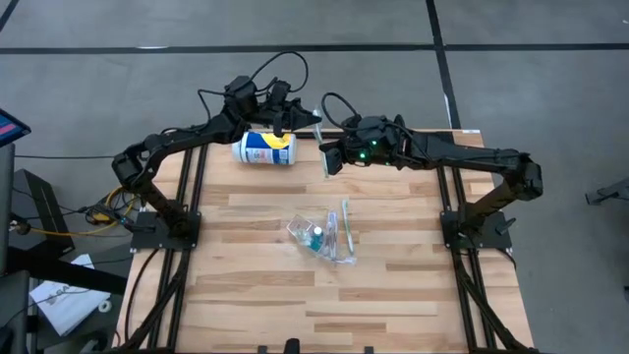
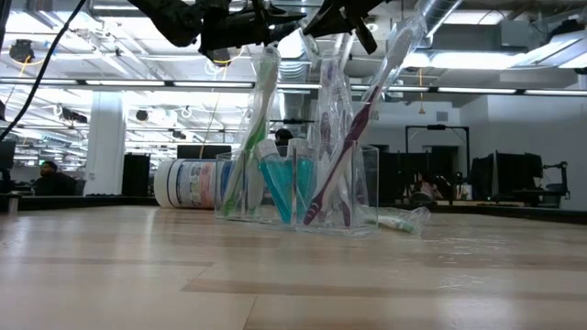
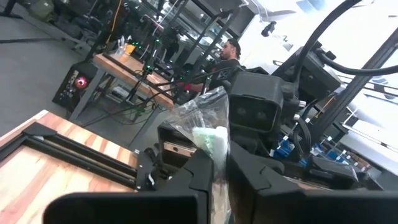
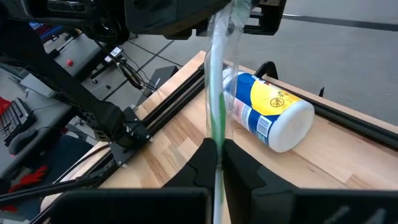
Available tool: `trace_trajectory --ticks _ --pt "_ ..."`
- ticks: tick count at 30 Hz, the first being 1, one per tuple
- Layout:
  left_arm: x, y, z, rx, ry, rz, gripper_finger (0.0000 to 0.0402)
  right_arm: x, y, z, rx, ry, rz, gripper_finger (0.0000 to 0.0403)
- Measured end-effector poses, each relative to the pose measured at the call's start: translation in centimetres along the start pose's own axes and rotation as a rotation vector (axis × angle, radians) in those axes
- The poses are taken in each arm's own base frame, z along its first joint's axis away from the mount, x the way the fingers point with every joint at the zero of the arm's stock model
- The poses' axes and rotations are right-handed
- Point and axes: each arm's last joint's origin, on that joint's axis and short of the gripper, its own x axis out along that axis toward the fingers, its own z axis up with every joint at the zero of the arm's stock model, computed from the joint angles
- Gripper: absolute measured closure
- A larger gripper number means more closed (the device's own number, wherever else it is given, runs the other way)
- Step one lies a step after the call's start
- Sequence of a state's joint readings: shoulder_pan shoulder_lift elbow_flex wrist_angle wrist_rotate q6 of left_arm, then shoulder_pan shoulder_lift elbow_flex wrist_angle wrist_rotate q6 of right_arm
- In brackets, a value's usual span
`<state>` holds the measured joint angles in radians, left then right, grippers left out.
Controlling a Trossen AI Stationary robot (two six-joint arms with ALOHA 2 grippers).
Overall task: Pick & Place toothbrushing station
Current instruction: Put the green toothbrush into the left compartment of the transparent organizer
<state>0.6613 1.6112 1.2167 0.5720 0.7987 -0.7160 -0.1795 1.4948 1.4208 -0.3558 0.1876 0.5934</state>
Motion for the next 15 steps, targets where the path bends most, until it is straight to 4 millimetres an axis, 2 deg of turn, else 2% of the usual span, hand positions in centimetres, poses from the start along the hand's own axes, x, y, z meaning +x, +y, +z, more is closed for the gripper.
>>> trace_trajectory --ticks 4,8,15 --pt "0.0 0.0 0.0 0.007 0.000 0.001 0.0381 0.0 0.0 0.0 0.000 -0.001 0.000 0.0359" --pt "0.0 0.1 0.0 0.030 0.003 0.005 0.0389 0.0 0.0 0.0 0.005 0.000 0.000 0.0301" --pt "-1.2 1.5 0.1 0.102 0.047 0.048 0.0388 -0.1 0.2 0.0 -0.013 0.000 0.014 0.0199"
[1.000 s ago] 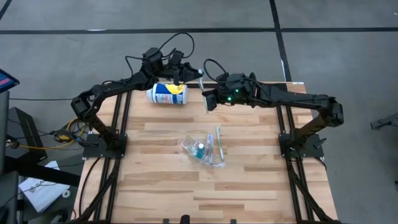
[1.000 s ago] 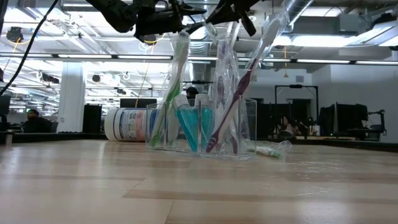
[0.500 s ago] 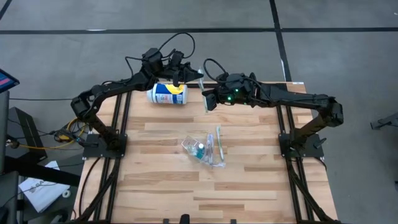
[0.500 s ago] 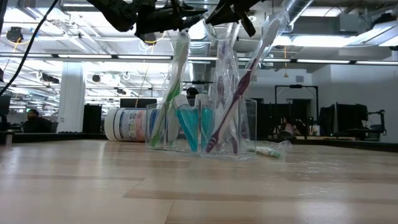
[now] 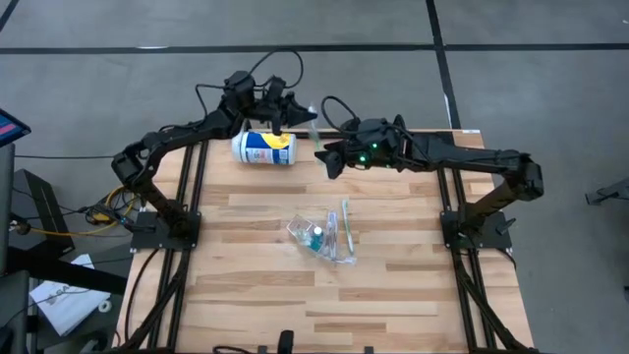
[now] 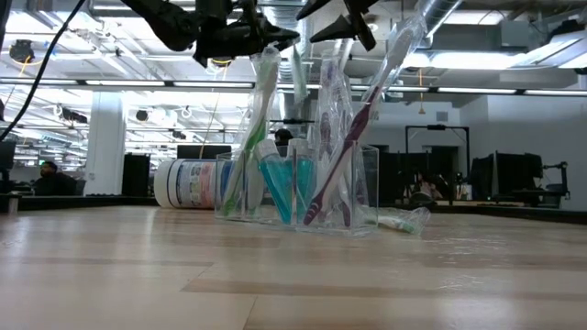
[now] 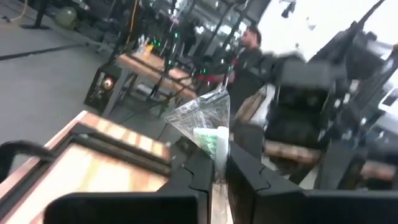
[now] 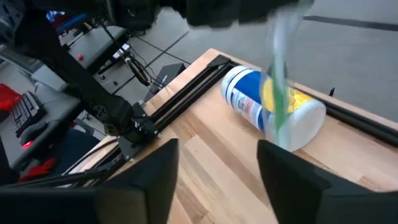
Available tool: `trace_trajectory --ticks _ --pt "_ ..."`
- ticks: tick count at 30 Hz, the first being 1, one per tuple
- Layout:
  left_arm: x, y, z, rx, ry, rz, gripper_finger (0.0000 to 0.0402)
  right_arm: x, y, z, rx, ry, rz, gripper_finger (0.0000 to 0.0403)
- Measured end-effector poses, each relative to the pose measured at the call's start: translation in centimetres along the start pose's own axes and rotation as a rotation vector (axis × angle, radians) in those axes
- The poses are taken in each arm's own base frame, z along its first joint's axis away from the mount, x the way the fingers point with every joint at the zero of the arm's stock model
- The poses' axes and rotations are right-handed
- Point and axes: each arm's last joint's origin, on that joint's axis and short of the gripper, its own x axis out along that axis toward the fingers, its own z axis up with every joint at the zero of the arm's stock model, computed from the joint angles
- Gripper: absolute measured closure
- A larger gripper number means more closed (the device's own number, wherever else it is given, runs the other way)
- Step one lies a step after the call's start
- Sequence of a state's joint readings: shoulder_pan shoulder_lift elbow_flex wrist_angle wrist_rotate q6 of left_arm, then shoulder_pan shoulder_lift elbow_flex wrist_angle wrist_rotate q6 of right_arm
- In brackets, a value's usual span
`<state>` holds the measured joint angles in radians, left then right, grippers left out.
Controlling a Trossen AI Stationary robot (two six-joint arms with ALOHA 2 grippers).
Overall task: Pick & Place toothbrushing station
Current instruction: Put the green toothbrush into the left compartment of the transparent organizer
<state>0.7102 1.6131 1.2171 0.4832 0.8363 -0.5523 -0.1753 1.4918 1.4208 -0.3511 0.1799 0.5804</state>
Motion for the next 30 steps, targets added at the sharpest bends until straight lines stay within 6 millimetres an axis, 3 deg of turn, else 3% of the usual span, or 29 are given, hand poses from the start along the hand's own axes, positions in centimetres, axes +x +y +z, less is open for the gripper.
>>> trace_trajectory --ticks 5,13,21,30 --pt "-1.1 1.1 -0.3 0.078 0.062 0.010 0.0390 -0.3 0.0 0.3 -0.002 -0.011 0.004 0.0161" --pt "-0.6 0.7 -1.9 0.211 0.188 -0.041 0.0390 -2.0 0.5 0.6 0.002 -0.025 0.030 0.0170" --pt "0.5 -3.1 -4.1 0.400 0.357 -0.009 0.0390 -4.7 0.2 1.1 0.004 -0.017 0.025 0.0179" --pt "1.5 -7.2 -4.9 0.430 0.381 -0.042 0.0390 -5.1 0.0 0.9 -0.004 0.013 0.007 0.0179"
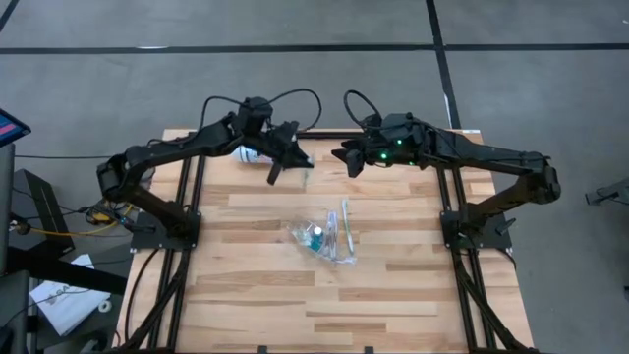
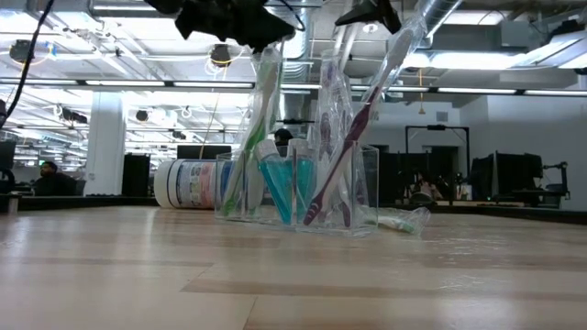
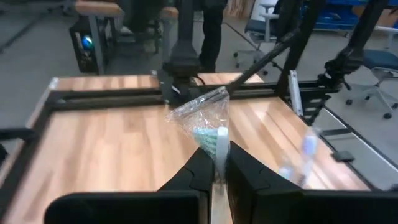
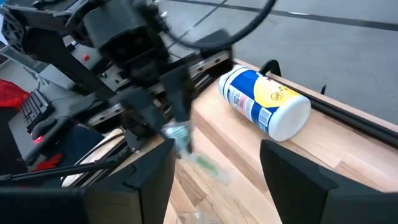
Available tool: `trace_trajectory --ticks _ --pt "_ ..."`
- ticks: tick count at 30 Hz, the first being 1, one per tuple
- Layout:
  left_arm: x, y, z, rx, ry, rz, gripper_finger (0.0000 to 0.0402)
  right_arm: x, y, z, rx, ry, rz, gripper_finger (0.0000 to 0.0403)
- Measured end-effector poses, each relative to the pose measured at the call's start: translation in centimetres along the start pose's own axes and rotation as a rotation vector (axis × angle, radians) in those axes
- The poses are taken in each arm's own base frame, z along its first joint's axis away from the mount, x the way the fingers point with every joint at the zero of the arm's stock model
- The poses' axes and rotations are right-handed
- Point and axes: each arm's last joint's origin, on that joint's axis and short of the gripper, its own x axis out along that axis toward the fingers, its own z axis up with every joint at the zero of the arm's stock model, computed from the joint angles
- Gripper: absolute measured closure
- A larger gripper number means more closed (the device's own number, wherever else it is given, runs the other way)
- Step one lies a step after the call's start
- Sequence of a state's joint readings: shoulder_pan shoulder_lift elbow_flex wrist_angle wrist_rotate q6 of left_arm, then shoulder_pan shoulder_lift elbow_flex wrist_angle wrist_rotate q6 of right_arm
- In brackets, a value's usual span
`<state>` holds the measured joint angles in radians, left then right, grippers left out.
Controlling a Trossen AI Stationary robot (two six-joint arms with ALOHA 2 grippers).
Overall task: Pick & Place toothbrushing station
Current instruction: Put the green toothbrush into the left compartment of the transparent organizer
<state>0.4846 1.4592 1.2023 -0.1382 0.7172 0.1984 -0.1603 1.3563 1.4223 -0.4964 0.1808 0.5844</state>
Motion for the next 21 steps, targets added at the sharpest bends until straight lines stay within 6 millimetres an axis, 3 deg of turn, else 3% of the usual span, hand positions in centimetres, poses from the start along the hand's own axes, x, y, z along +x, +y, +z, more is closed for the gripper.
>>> trace_trajectory --ticks 7,14,21 --pt "-0.6 -3.0 -2.6 -0.101 0.027 0.027 0.0391 -0.1 0.5 -0.5 -0.019 0.026 0.010 0.0179" --pt "-1.7 -5.6 -4.9 -0.195 -0.201 0.092 0.0391 -0.2 0.6 -0.7 -0.028 0.032 0.013 0.0179" --pt "-1.4 -8.1 -6.9 -0.227 -0.203 0.136 0.0391 -0.2 0.7 -0.7 -0.015 0.049 0.041 0.0179"
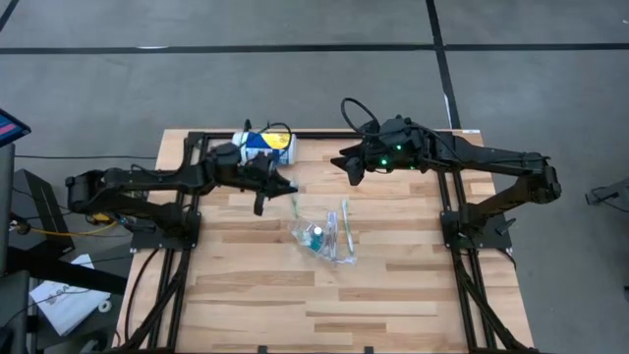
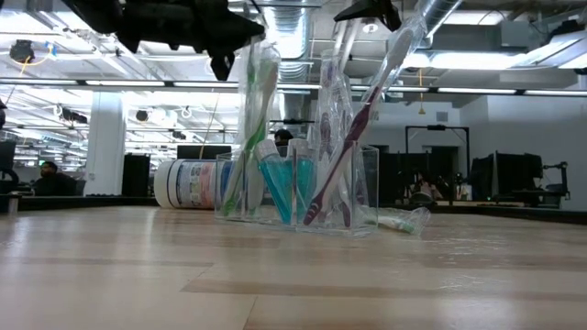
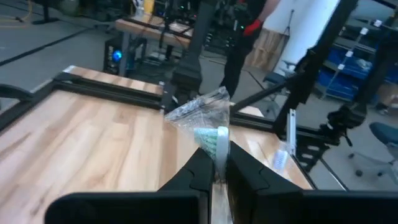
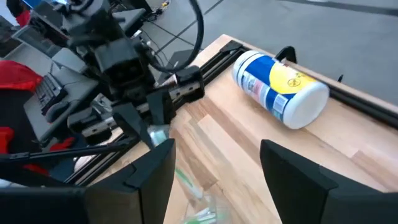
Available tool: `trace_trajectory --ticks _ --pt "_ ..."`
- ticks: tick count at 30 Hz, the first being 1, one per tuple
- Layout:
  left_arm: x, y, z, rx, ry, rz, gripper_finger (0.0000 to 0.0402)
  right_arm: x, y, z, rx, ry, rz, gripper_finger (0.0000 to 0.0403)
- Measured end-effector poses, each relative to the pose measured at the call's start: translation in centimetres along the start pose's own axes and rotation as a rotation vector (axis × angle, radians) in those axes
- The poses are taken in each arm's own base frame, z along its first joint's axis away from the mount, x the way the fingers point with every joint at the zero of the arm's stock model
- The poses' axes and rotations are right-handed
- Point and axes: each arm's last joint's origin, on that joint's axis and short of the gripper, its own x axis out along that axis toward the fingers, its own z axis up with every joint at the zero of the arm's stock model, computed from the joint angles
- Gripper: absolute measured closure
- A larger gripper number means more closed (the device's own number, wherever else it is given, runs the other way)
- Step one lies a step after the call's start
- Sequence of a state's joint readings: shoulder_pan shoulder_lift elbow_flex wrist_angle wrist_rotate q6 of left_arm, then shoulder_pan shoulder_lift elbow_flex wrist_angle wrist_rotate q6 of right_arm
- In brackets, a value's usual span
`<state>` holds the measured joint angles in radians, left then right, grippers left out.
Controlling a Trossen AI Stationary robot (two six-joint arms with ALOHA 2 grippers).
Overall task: Pick & Place toothbrushing station
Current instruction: Put the green toothbrush into the left compartment of the transparent organizer
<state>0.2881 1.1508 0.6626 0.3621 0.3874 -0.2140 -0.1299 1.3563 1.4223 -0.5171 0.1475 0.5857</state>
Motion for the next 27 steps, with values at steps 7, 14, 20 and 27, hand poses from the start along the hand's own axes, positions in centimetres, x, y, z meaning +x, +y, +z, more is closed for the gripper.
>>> trace_trajectory --ticks 7,14,20,27 --pt "0.5 -1.4 -1.8 0.033 0.026 0.032 0.0391 0.0 0.0 0.0 0.040 0.009 0.012 0.0179" --pt "0.4 -1.7 -3.1 0.042 0.001 0.030 0.0391 0.0 0.0 0.0 0.063 0.011 0.015 0.0181" --pt "0.0 -1.4 -4.9 0.038 0.015 0.045 0.0391 0.0 0.0 0.0 0.070 0.011 0.016 0.0181" --pt "-0.2 -1.1 -6.6 0.025 0.033 0.046 0.0390 0.0 0.0 0.0 0.089 0.008 0.017 0.0181"
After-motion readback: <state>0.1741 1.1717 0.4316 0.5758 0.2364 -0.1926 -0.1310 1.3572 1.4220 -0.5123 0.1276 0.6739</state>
